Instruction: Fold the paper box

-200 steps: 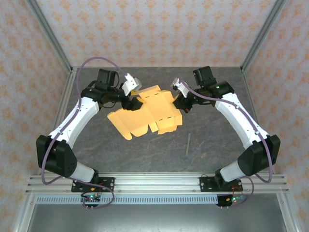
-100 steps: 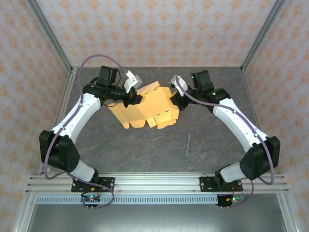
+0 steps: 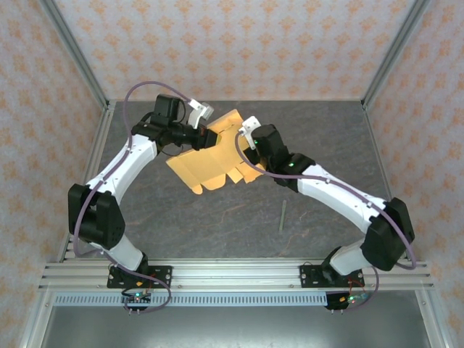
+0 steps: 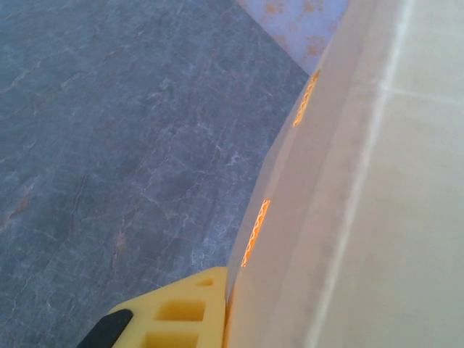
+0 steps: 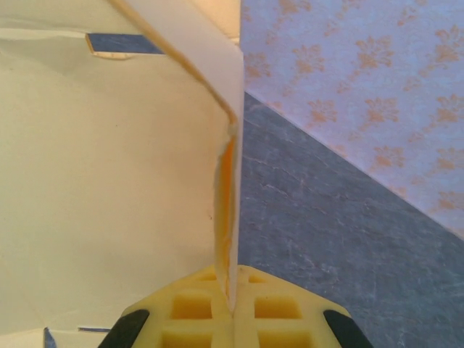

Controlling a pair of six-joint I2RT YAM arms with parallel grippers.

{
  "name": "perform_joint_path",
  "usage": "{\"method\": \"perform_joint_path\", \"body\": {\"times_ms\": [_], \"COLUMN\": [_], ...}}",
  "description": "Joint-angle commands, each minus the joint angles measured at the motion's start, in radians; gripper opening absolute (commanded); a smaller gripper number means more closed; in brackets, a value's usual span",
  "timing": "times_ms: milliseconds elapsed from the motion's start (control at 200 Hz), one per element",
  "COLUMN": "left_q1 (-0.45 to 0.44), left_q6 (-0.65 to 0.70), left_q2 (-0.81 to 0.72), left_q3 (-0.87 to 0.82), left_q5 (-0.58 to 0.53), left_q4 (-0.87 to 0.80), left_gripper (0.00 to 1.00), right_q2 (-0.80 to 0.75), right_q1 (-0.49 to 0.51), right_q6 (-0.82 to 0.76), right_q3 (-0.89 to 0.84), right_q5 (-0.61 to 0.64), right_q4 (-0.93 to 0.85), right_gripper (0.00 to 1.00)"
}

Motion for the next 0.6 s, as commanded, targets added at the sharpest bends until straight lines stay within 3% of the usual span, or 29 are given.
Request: {"method": "perform_joint_path", "body": {"times_ms": [0,255,591], "left_q1": [0.006,0.028,0.037], "left_q6": [-0.064,0.112,0.217], "left_q2": [0.002,-0.049,-0.029], "left_q3": [0.046,0.012,0.017], "left_q5": [-0.049,-0.061,-0.058], "left_q4": [0.043,-0.017,-0.075], "left_gripper": [0.15,0.41,0.51], "right_q2": [0.011,-0.082,-0.092], "right_q1": [0.017,-0.099,-0.161], "right_q6": [0.012,-0.013,-0.036], "right_q3": [0.03,0.01,0.045], "right_q5": [0.106,-0.309,-0.466], "right_q4": [0.002,-0.083,-0.159], "right_gripper": [0.0,0.0,0.0]}}
